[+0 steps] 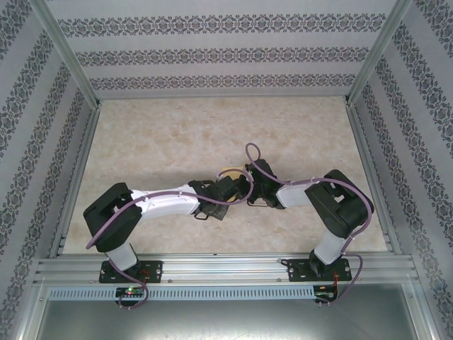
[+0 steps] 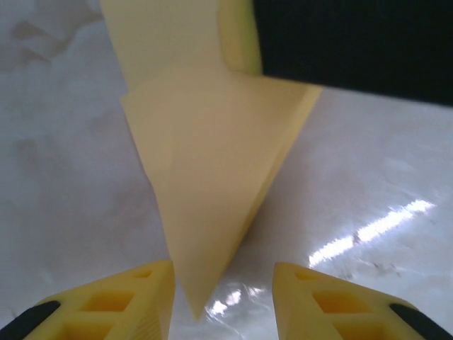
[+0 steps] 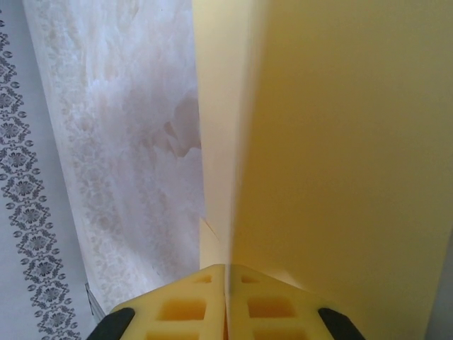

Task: Fold a paper plane with a square sheet of paper (pick it up from the middle)
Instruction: Fourth fold the wing at the center of the table.

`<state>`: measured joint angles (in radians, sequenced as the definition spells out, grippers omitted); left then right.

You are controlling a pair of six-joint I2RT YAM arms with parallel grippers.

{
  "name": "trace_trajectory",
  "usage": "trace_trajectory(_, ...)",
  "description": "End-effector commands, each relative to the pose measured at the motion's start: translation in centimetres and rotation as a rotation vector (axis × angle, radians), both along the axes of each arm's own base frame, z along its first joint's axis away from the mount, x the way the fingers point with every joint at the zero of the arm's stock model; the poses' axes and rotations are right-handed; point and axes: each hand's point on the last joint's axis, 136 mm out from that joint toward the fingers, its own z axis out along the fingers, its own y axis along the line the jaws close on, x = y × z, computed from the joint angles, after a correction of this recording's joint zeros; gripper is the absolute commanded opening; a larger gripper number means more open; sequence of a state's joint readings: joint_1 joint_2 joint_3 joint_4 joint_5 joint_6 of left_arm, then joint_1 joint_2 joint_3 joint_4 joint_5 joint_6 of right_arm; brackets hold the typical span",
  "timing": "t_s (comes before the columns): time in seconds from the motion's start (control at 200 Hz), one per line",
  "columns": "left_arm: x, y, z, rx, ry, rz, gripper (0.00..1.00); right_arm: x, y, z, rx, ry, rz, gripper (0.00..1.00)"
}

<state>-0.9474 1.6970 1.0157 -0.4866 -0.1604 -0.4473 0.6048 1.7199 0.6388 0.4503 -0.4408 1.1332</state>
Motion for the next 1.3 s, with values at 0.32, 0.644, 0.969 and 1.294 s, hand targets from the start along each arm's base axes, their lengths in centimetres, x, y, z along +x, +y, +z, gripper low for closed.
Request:
trace_trajectory(0.32, 0.9, 0.1, -0.6, 0.096, -0.075, -0.020, 0.22, 0.9, 0.5, 1.4, 0.036, -0.023, -0.009, 0.19)
trace_trajectory(0.644, 0.9, 0.4, -0.9, 0.108, -0.083, -0.026, 0.19, 1.6, -1.6, 1.6, 0.007, -0.019, -0.011, 0.27)
trace_trajectory(0.969, 1.2, 0.6, -1.0, 0.120, -0.096, -0.024, 0.20, 2.1, -1.3, 1.9, 0.019, -0.022, 0.016, 0.09)
trace_trajectory(1.294, 1.6, 0.7, -1.3, 0.149, -0.113, -0.030, 0.26, 2.1, -1.1, 2.0, 0.023, -0.017, 0.014, 0.05)
